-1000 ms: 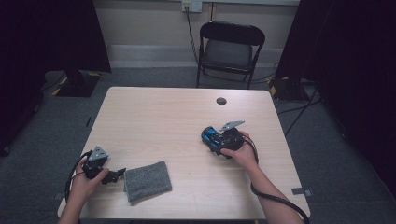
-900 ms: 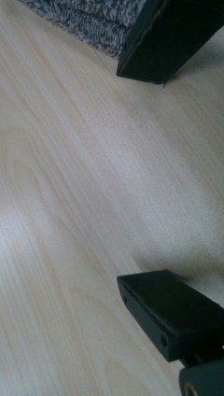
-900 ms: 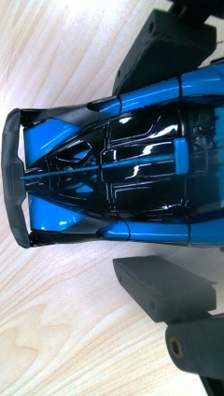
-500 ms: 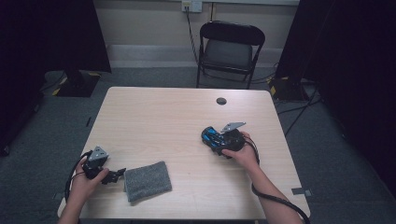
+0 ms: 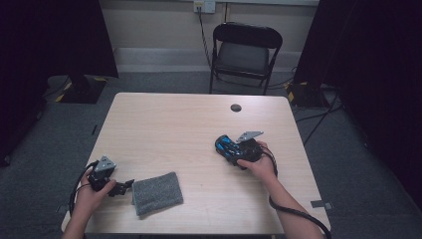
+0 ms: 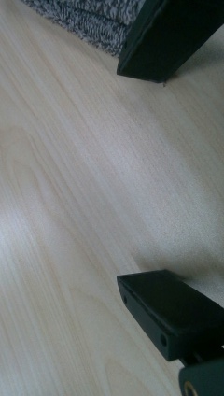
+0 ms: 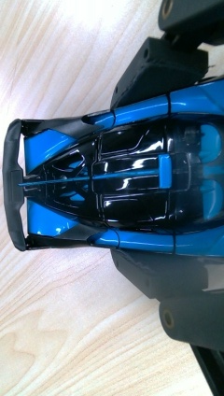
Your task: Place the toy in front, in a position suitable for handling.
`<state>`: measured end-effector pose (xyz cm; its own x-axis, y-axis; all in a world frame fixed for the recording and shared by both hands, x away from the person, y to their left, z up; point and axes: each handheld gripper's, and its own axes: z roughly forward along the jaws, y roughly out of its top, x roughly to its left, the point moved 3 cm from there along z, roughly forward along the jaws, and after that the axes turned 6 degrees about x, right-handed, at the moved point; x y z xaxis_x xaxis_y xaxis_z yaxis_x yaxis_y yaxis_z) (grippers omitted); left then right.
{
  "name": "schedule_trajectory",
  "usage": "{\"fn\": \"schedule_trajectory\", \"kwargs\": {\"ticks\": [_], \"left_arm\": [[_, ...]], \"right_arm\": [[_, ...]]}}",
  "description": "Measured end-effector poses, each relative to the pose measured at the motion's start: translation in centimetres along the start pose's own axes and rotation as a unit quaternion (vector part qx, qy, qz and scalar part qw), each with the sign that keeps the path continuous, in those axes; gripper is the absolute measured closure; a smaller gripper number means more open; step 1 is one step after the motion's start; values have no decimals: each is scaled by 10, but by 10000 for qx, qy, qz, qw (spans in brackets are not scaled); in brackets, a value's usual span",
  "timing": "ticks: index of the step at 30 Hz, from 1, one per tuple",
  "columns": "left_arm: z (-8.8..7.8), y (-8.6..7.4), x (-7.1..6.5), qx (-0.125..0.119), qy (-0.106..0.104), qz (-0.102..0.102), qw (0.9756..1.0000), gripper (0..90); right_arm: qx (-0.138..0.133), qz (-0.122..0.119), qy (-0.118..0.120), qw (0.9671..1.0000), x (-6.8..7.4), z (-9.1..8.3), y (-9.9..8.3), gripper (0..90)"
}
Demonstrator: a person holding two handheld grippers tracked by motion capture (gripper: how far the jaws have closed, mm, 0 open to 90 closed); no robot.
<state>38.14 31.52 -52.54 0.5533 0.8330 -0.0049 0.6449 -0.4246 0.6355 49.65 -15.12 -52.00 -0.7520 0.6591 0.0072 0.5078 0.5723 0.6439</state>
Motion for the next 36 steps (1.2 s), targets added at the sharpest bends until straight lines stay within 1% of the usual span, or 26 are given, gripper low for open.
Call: {"fn": "schedule_trajectory", "kwargs": {"ticks": [4,8,13,14,22,23,25,26,28,29,31,33,34,35,36], "left_arm": [[0,0,0,4,-9,-6,10000,16],[0,0,0,7,-10,7,10000,17],[0,0,0,5,-8,4,10000,16],[0,0,0,6,-9,-3,10000,17],[0,0,0,6,-7,5,10000,16],[0,0,0,6,-8,-3,10000,16],[0,0,0,6,-6,5,10000,17],[0,0,0,7,-6,5,10000,16],[0,0,0,8,-8,5,10000,16],[0,0,0,6,-6,-5,10000,17],[0,0,0,6,-6,3,10000,16],[0,0,0,6,-7,3,10000,17],[0,0,0,6,-8,4,10000,16],[0,0,0,7,-8,5,10000,16],[0,0,0,5,-6,-5,10000,16]], "right_arm": [[76,-7,-14,10000,0,-1,0,260],[125,-58,-99,9999,1,-2,1,260],[167,-78,-9,9998,2,-3,1,261],[172,-114,-33,9998,2,-4,2,261],[174,-116,5,9998,1,-11,8,261],[175,-116,41,9998,1,-11,8,261],[164,-129,17,9998,2,-12,11,261],[172,-128,59,9998,3,-12,12,260],[165,-159,31,9997,5,-13,15,261],[162,-163,85,9997,7,-13,17,261],[153,-190,86,9997,10,-13,20,261],[137,-160,102,9997,13,-11,23,261],[126,-152,103,9998,18,-9,27,261],[126,-152,103,9998,18,-9,27,261],[163,-117,132,9997,23,-6,30,261]]}}
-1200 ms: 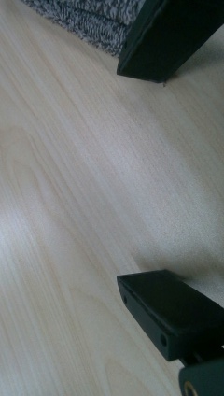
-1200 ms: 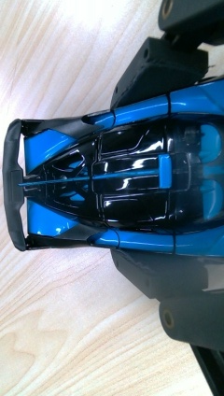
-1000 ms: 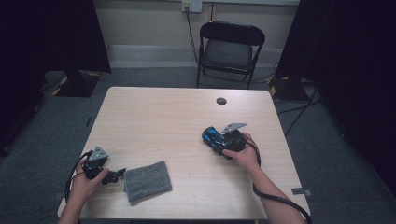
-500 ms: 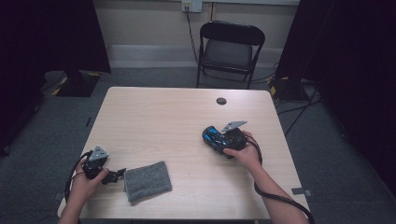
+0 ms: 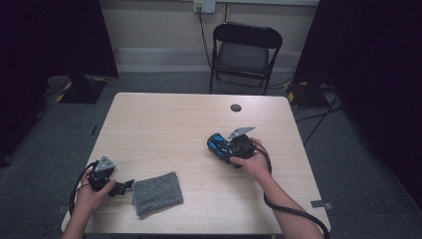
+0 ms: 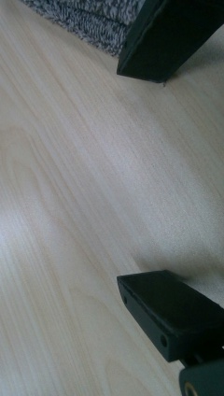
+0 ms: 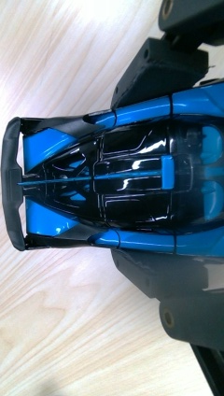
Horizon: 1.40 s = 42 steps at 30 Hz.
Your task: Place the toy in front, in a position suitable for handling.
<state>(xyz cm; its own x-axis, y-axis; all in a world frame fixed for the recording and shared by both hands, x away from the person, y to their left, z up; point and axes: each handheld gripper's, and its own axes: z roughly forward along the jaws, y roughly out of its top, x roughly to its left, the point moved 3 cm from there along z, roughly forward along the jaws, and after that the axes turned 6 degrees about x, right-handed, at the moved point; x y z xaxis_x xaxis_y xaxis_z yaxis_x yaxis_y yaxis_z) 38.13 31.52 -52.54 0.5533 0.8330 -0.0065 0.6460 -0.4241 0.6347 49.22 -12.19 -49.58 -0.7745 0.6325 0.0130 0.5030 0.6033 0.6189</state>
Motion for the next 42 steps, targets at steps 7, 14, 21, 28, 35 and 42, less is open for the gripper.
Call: {"fn": "schedule_trajectory", "kwargs": {"ticks": [7,14,21,28,35,42], "left_arm": [[0,0,0,2,-3,10,10000,16],[0,0,0,0,-2,-1,10000,16],[0,0,0,2,-2,11,10000,16],[0,0,0,2,-2,12,10000,16],[0,0,0,0,-2,5,10000,16],[0,0,0,0,-3,6,10000,16]], "right_arm": [[81,-84,17,9999,15,14,13,260],[111,-137,41,9998,28,30,20,260],[91,-275,55,9996,40,42,20,260],[36,-239,110,9996,39,43,18,258],[23,-213,143,9997,37,41,17,218],[-79,-139,63,9999,35,33,13,159]]}}
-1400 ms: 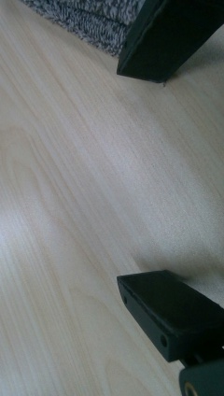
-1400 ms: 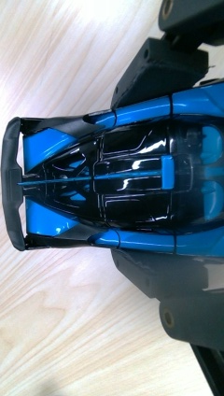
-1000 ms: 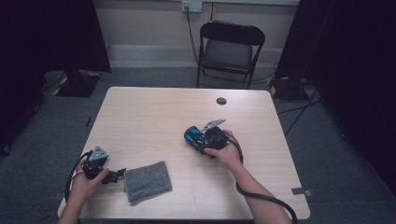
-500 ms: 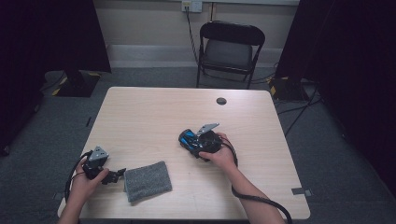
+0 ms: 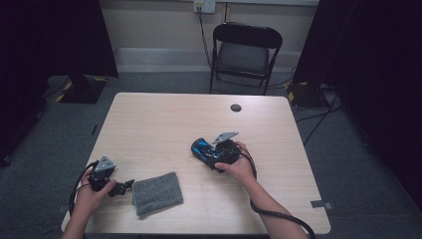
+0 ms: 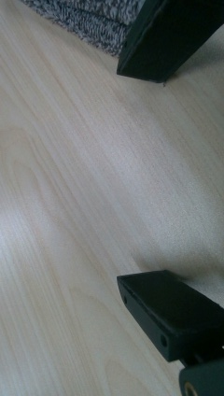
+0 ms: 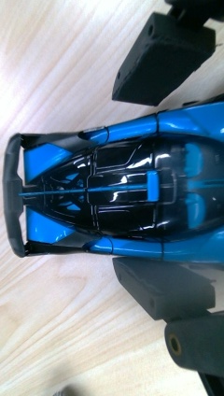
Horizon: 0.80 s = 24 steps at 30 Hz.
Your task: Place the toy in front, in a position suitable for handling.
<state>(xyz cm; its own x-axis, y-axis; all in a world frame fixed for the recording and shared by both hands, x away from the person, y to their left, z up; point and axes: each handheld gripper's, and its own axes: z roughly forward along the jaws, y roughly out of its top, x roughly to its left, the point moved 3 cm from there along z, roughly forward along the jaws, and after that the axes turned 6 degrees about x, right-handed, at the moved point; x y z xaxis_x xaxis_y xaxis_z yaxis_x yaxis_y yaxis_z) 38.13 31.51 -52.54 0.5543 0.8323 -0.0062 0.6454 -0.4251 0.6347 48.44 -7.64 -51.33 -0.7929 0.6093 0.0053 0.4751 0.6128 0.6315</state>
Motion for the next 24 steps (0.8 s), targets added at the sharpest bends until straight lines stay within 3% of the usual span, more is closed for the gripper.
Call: {"fn": "schedule_trajectory", "kwargs": {"ticks": [4,9,15,24], "left_arm": [[0,0,0,1,3,2,10000,16],[0,0,0,-3,6,0,10000,17],[0,0,0,-1,11,-5,10000,16],[0,0,0,-3,22,-18,10000,16]], "right_arm": [[-61,-7,54,10000,2,-10,-5,147],[-160,175,15,9997,1,-22,-17,145],[-167,207,-96,9996,0,-29,-33,139],[-169,161,-108,9997,3,-25,-48,140]]}}
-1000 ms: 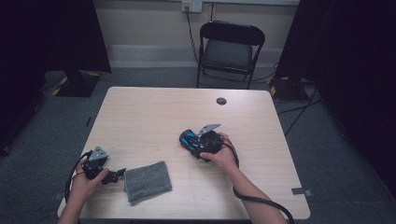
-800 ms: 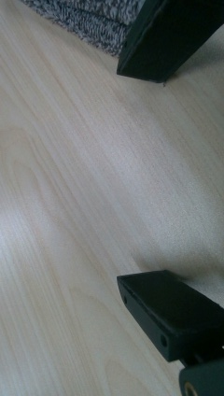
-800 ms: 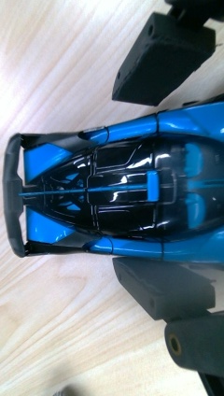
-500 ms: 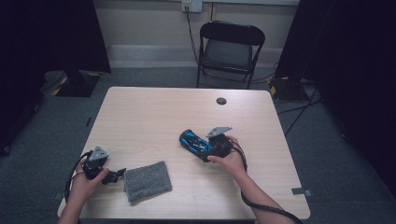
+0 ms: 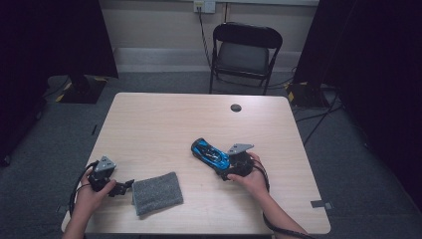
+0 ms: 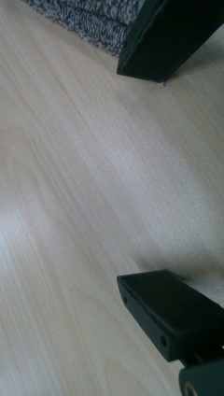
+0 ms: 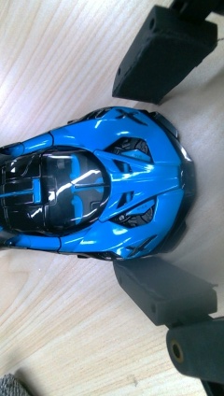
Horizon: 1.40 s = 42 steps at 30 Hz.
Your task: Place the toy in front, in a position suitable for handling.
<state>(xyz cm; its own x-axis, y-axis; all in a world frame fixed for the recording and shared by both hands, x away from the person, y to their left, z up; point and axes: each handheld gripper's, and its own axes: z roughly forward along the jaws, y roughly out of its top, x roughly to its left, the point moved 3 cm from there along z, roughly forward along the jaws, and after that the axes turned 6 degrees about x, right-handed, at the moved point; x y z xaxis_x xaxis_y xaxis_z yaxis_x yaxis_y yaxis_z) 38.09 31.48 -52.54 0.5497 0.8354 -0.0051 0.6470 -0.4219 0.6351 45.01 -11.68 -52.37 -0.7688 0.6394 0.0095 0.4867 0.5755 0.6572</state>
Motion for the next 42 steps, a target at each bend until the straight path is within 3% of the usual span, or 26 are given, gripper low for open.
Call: {"fn": "schedule_trajectory", "kwargs": {"ticks": [13,16,22,27,29,33,42], "left_arm": [[0,0,0,0,4,-13,10000,15],[0,0,-1,-3,2,-15,10000,16],[-1,-1,-2,-13,17,-8,10000,18],[-4,-1,-2,-75,40,-54,9999,93],[-5,0,-2,-50,23,-46,10000,186],[-6,3,-5,-7,-28,-15,10000,170],[-26,24,-18,-376,-172,69,9991,165]], "right_arm": [[-2,-166,146,9998,-2,2,2,149],[-54,-139,165,9998,-3,1,2,236],[-91,-185,163,9997,-2,1,2,243],[-94,-173,161,9997,-3,1,2,243],[-94,-179,165,9997,-3,1,2,244],[-95,-175,164,9997,-3,1,2,244],[-92,-172,162,9997,-3,1,2,244]]}}
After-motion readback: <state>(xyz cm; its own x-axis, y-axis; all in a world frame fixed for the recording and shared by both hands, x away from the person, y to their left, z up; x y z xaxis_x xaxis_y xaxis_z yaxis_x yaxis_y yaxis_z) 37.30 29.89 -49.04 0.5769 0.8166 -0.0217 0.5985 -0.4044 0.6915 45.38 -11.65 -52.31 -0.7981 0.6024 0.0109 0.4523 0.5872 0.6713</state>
